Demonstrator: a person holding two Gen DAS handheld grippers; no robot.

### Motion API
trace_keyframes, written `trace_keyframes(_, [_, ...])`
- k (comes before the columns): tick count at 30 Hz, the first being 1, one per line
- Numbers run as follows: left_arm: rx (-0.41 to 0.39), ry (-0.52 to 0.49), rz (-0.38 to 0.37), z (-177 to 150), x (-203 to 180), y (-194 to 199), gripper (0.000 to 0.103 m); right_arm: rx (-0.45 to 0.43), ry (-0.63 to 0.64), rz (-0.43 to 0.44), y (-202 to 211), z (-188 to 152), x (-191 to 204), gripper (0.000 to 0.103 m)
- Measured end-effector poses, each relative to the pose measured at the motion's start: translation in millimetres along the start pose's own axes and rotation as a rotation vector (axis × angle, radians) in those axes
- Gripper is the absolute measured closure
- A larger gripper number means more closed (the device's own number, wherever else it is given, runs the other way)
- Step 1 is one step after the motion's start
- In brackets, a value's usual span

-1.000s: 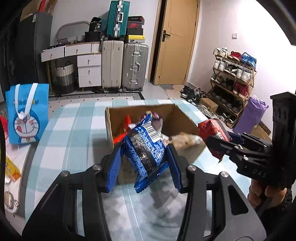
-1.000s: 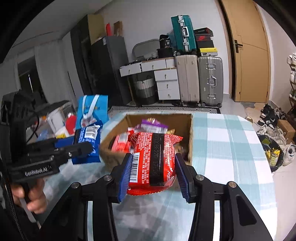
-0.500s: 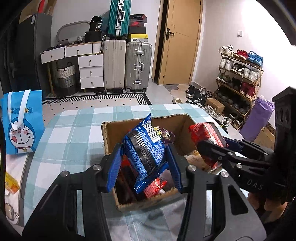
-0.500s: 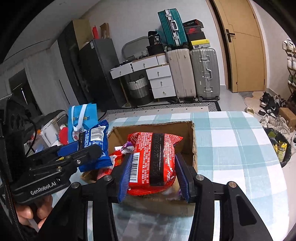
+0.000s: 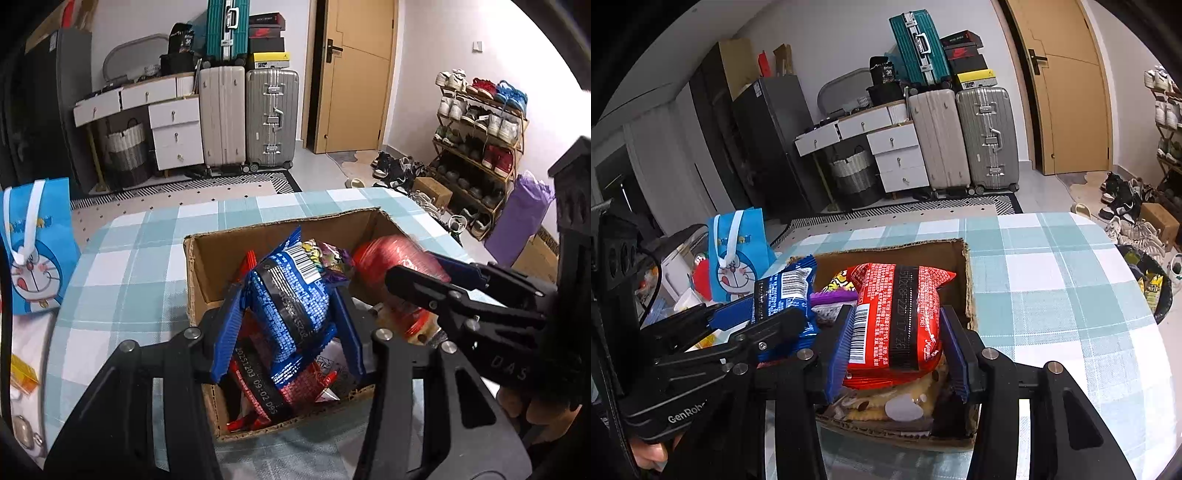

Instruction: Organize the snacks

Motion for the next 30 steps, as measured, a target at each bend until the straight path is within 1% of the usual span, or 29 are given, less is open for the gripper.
trace_keyframes(1, [0.002,-0.002,0.000,0,-1,0,0.056,-0.003,0.018,-0.003,1,-1,2,0.056])
trace_keyframes(2, [0.002,-0.002,-0.005,0,-2,1,0.054,-0.016,0.042,-0.006,5,-1,4,0.053])
trace_keyframes(3, [-0.003,-0.001,-0.009,0,-2,3,0.052,-0.028,0.062,-0.009,9,-2,7,0.051])
trace_keyframes(4, [-0.008,-0.002,-0.012,0,-2,5,0.046,-0.038,0.082,-0.004,14,-3,10,0.046])
trace_keyframes(5, [-0.015,-0.001,-0.012,-1,-1,8,0.041,-0.048,0.095,0.002,19,-4,12,0.039])
trace_keyframes(6, [-0.024,0.002,-0.008,-2,1,13,0.029,-0.056,0.104,0.004,24,-5,13,0.034])
trace_keyframes(7, [-0.036,0.007,-0.007,-3,2,18,0.021,-0.063,0.111,0.007,30,-6,14,0.026])
trace_keyframes(8, [-0.051,0.015,-0.009,-5,3,24,0.020,-0.067,0.117,0.011,34,-8,14,0.017])
trace_keyframes(9, [-0.061,0.022,-0.017,-7,5,30,0.019,-0.071,0.125,0.015,39,-10,14,0.013])
trace_keyframes(10, [-0.063,0.026,-0.024,-10,6,34,0.017,-0.075,0.131,0.017,45,-13,14,0.005])
trace_keyframes(11, [-0.062,0.032,-0.028,-15,9,40,0.014,-0.077,0.137,0.020,49,-15,14,0.001])
trace_keyframes(13, [-0.071,0.049,-0.025,-25,15,50,0.000,-0.083,0.147,0.021,60,-22,13,0.001])
trace_keyframes(15, [-0.105,0.056,-0.031,-37,19,67,0.001,-0.081,0.150,0.020,68,-29,12,0.001])
trace_keyframes(19, [-0.138,0.068,-0.035,-60,25,90,0.001,-0.095,0.153,0.037,86,-49,10,0.001])
trace_keyframes(23, [-0.185,0.056,-0.002,-88,28,109,0.001,-0.115,0.157,0.051,99,-67,11,0.001])
trace_keyframes(25, [-0.202,0.039,0.010,-98,27,117,0.001,-0.117,0.155,0.061,104,-76,11,0.001])
trace_keyframes(30, [-0.213,0.007,0.019,-121,29,118,0.001,-0.120,0.166,0.070,103,-92,13,0.000])
Point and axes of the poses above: each gripper's, at about its wrist camera, not at the fingertips, and y roughly against the way its jaws point, x to its left, z to its top, the point moved 9 cm from there along -y, roughly the way its jaws point, and after that the axes turned 7 degrees about x, right-handed, at the moved point
